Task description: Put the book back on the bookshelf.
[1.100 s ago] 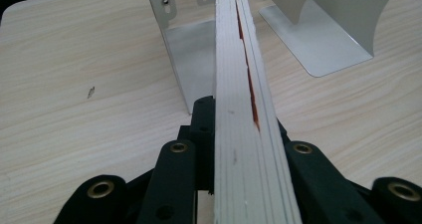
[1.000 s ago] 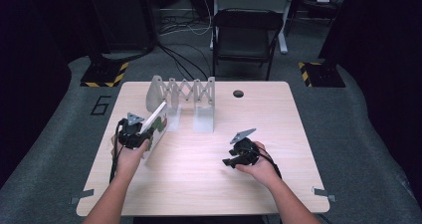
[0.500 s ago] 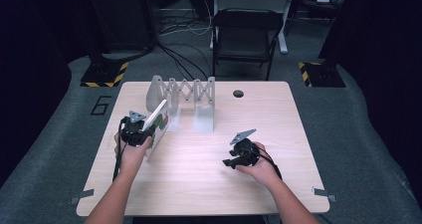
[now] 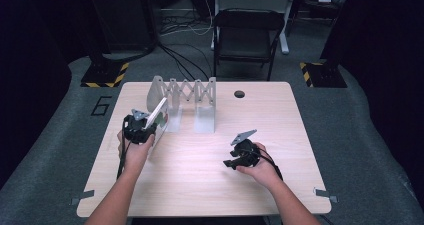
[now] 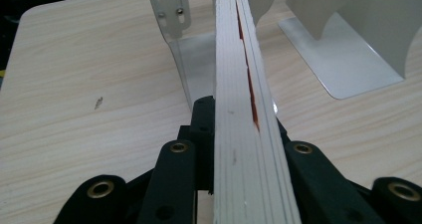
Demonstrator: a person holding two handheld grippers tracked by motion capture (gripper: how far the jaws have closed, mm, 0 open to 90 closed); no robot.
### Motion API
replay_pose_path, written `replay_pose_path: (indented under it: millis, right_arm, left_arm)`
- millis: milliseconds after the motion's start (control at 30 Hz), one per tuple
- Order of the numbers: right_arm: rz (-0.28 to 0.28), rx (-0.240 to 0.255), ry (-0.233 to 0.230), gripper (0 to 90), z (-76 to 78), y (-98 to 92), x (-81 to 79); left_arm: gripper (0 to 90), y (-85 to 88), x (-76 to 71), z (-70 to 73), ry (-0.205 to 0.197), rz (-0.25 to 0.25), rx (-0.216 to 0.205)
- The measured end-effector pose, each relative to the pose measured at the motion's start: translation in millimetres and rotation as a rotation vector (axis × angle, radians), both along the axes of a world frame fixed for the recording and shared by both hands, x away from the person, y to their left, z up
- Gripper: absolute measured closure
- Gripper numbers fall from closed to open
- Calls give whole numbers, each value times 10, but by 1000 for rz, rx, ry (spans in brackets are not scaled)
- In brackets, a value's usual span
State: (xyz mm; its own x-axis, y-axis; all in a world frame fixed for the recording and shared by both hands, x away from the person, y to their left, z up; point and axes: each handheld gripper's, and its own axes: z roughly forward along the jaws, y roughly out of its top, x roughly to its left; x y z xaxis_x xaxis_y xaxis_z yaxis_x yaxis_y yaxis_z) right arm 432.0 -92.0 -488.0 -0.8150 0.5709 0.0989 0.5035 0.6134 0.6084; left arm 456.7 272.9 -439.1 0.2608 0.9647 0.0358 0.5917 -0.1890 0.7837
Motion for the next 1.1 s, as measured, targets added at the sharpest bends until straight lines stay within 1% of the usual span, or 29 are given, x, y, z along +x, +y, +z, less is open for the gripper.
replay_pose_path:
  millis: [33,100,133,167,200,233,267,300,333,400,600,700,733,933,967,1100]
  right_arm:
    - [5,0,0,487,1,-4,2]
    - [5,1,-1,486,1,-9,4]
    - [-7,4,1,486,3,-9,-2]
    - [-10,0,13,486,12,-14,-7]
    - [-12,3,10,486,12,-17,-5]
    - [4,5,0,487,7,-27,10]
    - [1,7,0,486,6,-29,10]
    - [-17,11,9,486,5,-23,-2]
    - [-11,9,5,486,3,-29,4]
    - [1,6,-5,486,6,-38,11]
    - [-3,9,-5,487,8,-44,8]
    - [1,10,-4,486,9,-44,7]
    - [7,7,-4,487,13,-49,7]
    - [-2,11,-2,487,14,-47,5]
    - [-3,10,-2,486,15,-49,5]
    - [-9,12,-2,487,17,-48,2]
  left_arm:
    - [757,2,15,8,4,-2,10]
    - [757,-16,54,11,9,11,3]
    - [757,-19,74,9,6,13,5]
    - [757,-26,88,11,9,19,3]
    - [757,-30,105,15,10,22,3]
    - [757,-36,119,19,8,29,-2]
    - [757,-42,133,24,10,33,-1]
    - [757,-44,151,31,11,32,7]
    - [757,-51,164,38,17,38,5]
    - [756,-56,200,42,13,48,-3]
    - [756,-82,265,54,32,70,-11]
    - [756,-110,307,72,40,69,4]
    - [756,-123,318,75,39,73,5]
    - [755,-161,389,84,53,88,3]
    - [755,-164,401,89,55,85,12]
    - [755,-188,441,100,66,86,18]
